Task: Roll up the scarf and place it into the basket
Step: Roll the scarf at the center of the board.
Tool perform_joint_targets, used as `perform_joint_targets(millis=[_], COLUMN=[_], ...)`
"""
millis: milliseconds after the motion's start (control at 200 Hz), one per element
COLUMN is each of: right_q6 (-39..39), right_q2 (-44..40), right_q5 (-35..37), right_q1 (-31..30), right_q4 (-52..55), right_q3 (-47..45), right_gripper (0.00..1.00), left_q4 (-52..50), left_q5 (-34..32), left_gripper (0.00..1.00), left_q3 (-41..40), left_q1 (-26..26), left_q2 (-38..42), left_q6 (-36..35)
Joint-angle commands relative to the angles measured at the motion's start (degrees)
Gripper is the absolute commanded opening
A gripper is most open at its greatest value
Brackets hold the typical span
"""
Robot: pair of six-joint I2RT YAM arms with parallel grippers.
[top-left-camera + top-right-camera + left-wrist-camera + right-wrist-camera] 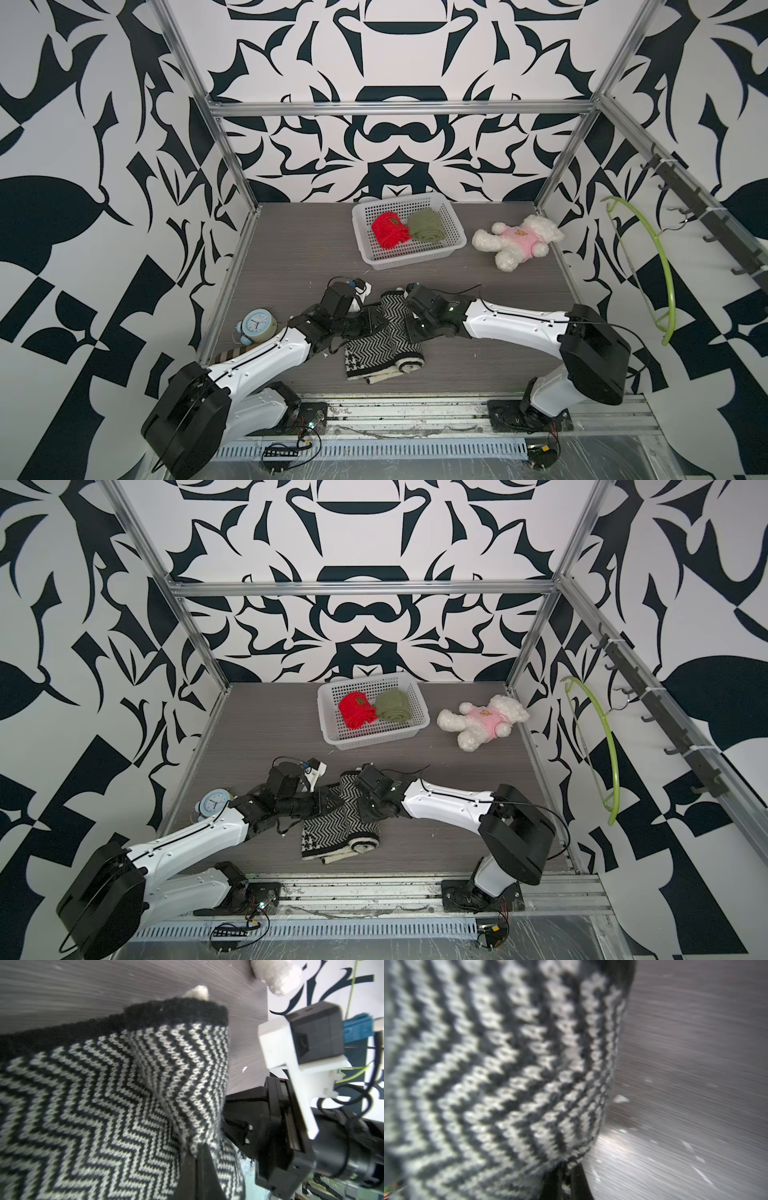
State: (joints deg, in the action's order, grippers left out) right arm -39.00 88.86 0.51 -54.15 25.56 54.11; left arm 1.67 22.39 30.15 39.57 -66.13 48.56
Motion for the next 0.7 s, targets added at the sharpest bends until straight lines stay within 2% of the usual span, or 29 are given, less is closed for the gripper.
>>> perform_joint_targets(millis=[0,140,215,495,695], right_q6=[-0.7,-1.9,-2.1,-3.3,-3.8], right_q2=[-0.9,-0.7,-0.8,-3.4,-5.2], right_q5=[8.4,12.5,13.0,11.8,10.6], right_q1=[0.2,0.3,0.6,0.5,0.5], right_q4=[12.3,14.2,13.9,11.4,10.4], right_q3=[1.1,1.7,1.8,2.8,4.0], right_gripper=[0.00,0.00,0.00,0.00,0.00], left_q4=[6.1,5.4,4.5,7.0,11.8], left_q5=[0.3,-3.9,-4.2,-4.1,-4.0], left_gripper=[0.19,0.41,0.47,0.48,0.47], left_q3=[3.3,2.6,2.4,3.8,4.8], left_q1=[2.2,3.6,3.6,9.3,11.8], left_q2=[-0.8,0.0,0.3,-6.4,-16.3], left_q6=[1.8,3.8,3.7,3.5,4.7])
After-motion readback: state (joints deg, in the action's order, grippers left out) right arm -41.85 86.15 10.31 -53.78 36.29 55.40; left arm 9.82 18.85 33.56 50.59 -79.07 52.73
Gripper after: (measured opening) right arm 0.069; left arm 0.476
